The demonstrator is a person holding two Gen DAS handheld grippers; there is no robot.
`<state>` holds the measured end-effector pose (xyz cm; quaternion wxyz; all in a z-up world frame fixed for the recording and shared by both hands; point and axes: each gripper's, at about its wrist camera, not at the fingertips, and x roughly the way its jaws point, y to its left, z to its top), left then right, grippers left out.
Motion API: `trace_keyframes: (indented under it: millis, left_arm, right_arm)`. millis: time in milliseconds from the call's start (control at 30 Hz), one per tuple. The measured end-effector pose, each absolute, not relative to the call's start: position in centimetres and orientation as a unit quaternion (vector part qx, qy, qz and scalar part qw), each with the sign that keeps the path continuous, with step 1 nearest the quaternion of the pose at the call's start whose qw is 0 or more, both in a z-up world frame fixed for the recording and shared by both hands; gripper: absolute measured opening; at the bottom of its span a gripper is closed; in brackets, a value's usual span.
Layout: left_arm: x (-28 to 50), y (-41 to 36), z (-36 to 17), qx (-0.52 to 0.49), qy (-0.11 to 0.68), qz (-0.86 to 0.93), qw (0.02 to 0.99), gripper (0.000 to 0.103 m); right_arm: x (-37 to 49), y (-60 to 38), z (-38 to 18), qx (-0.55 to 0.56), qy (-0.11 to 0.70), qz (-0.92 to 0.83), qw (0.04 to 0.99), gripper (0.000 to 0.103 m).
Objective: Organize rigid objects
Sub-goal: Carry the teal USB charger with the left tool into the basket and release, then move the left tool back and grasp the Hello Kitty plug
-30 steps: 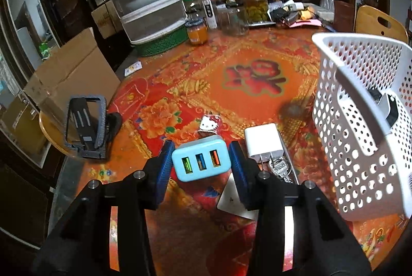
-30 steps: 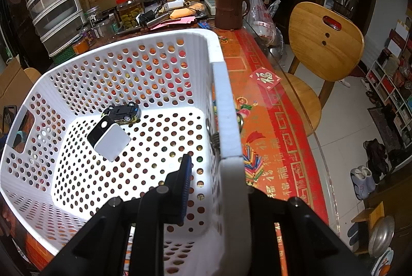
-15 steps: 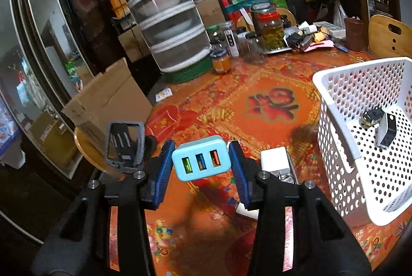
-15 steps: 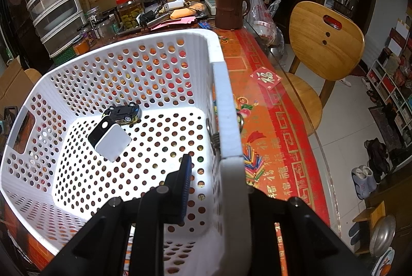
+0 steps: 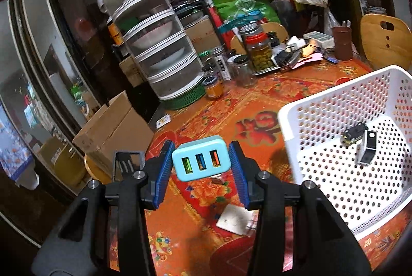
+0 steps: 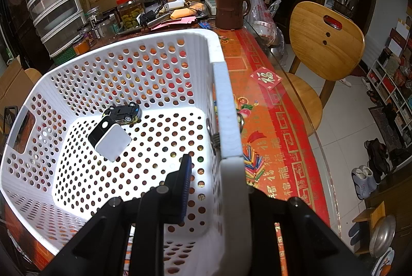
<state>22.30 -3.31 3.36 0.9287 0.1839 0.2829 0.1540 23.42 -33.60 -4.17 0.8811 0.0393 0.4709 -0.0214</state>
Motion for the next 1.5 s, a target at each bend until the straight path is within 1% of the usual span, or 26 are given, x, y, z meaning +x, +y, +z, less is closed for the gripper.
trace_keyframes:
  millis: [333, 633, 867, 967, 1000, 1033, 1100, 1200, 1233, 1267, 1367, 1433, 1500]
  left_arm:
    - [23.0, -9.8, 3.4, 0.225, 0.27, 0.127, 0.927, 0.041]
    - [24.1, -14.8, -0.3, 0.274, 0.284, 0.098, 0.914, 0.041]
    - [25.1, -16.1, -3.5, 0.293, 0.324, 0.065, 0.897, 0.042]
    - [25.0, -15.4, -3.5, 0.276, 0.328, 0.052, 0.902, 0.044]
    - [24.8, -15.3, -3.4, 0.275, 0.322, 0.05, 0.904, 0.053]
    - [24.4, -15.0, -3.0, 0.275, 0.31, 0.053, 0.909, 0.069]
    - [23.6, -14.0, -1.7, 0.262, 0.285, 0.064, 0.92, 0.087]
    - [22.7, -11.0, 1.4, 0.204, 0.264, 0.068, 0.94, 0.093]
    - [22.7, -9.6, 2.4, 0.185, 0.26, 0.075, 0.945, 0.099]
    - [22.7, -8.5, 3.0, 0.176, 0.256, 0.084, 0.947, 0.102]
    - [23.6, -3.8, 4.2, 0.141, 0.249, 0.12, 0.951, 0.103]
    - [24.7, -0.3, 3.5, 0.117, 0.247, 0.142, 0.951, 0.102]
    - [26.9, 4.2, 1.5, 0.08, 0.29, 0.159, 0.94, 0.102]
  right_arm:
    - [23.5, -33.5, -4.1, 0.039, 0.471, -0.022, 0.881, 0.02]
    - [23.5, -33.4, -4.1, 0.039, 0.471, -0.022, 0.881, 0.02]
    - [23.5, -33.3, -4.1, 0.039, 0.471, -0.021, 0.881, 0.02]
    - [23.5, -33.3, -4.1, 0.039, 0.471, -0.021, 0.881, 0.02]
    - [23.5, -33.3, -4.1, 0.039, 0.471, -0.021, 0.881, 0.02]
    - [23.5, -33.3, -4.1, 0.039, 0.471, -0.021, 0.881, 0.02]
    - [23.5, -33.3, -4.1, 0.038, 0.471, -0.021, 0.881, 0.02]
    - [23.5, -33.3, -4.1, 0.039, 0.471, -0.021, 0.881, 0.02]
    - [23.5, -33.3, -4.1, 0.039, 0.471, -0.021, 0.881, 0.02]
    - [23.5, -33.3, -4.1, 0.038, 0.471, -0.02, 0.881, 0.02]
    - [23.5, -33.2, -4.1, 0.039, 0.471, -0.022, 0.881, 0.02]
    - [23.4, -33.1, -4.2, 0.039, 0.471, -0.021, 0.881, 0.02]
    - [23.4, -33.1, -4.2, 0.039, 0.471, -0.021, 0.881, 0.02]
